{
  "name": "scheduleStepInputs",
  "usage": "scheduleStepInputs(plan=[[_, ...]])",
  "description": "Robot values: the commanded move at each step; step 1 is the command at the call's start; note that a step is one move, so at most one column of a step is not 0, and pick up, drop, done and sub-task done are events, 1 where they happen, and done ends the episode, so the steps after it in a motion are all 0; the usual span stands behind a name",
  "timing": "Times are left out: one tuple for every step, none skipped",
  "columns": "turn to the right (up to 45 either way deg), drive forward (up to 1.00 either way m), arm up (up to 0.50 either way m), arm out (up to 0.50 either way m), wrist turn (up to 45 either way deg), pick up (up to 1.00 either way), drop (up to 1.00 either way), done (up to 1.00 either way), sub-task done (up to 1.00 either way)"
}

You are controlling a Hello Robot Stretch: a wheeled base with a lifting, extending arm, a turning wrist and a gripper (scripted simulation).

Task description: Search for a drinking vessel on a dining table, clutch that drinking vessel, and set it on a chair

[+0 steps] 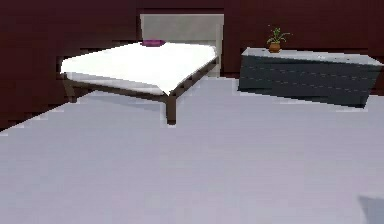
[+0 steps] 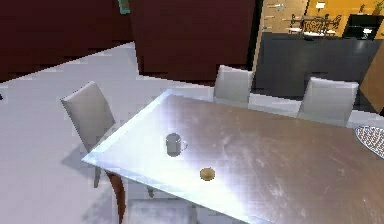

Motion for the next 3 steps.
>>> scheduleStepInputs(plan=[[0.0, 0.0, 0.5, 0.0, 0.0, 0.0, 0.0, 0.0, 0.0], [0.0, 0.0, 0.26, 0.0, 0.0, 0.0, 0.0, 0.0, 0.0], [0.0, 0.0, 0.0, 0.5, 0.0, 0.0, 0.0, 0.0, 0.0]])
